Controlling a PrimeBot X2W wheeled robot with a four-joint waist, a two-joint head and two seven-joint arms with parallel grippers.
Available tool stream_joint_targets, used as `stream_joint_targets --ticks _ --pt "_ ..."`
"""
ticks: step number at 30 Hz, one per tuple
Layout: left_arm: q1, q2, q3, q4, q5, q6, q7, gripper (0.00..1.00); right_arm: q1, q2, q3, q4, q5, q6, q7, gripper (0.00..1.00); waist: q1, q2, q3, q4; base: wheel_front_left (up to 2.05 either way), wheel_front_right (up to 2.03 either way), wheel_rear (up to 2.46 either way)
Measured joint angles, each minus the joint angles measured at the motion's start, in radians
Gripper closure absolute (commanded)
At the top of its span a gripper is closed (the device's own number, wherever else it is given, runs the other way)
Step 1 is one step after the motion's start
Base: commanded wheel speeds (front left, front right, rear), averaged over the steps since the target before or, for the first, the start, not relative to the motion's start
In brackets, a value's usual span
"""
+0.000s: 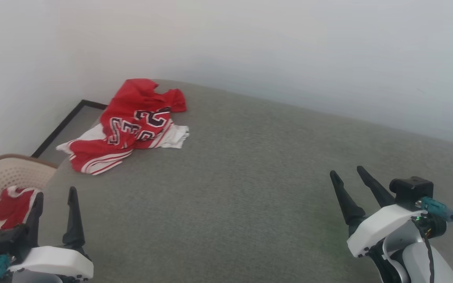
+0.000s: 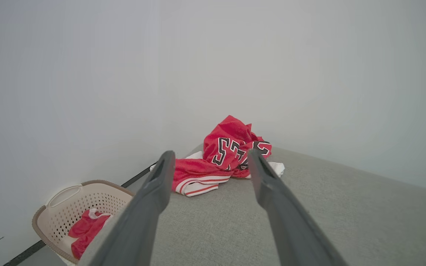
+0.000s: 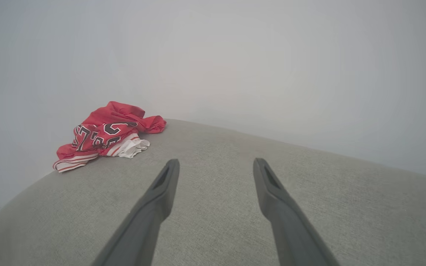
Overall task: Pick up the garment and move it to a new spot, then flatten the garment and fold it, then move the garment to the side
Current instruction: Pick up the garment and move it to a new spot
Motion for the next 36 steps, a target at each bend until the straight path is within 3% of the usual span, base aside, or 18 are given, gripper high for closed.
stream_joint_targets --ticks 16,25,36 --pt "-0.033 -0.008 -0.011 -0.001 -0.060 -0.001 0.052 0.00 0.000 -0.004 -0.022 0.001 0.004 0.000 -0.012 0.00 0.0000 0.0000 0.023 0.061 0.00 0.00 0.00" --pt "-0.239 0.039 -0.050 0.123 -0.085 -0.031 0.102 0.00 -0.023 -0.049 -0.049 -0.051 0.000 0.000 0.015 0.00 0.0000 0.0000 0.094 0.033 0.00 0.00 0.00" --pt "-0.535 0.111 -0.041 0.355 -0.111 -0.032 0.154 0.00 -0.073 -0.131 -0.090 -0.171 0.001 0.000 0.066 0.00 0.0000 0.0000 0.255 -0.052 0.00 0.00 0.00"
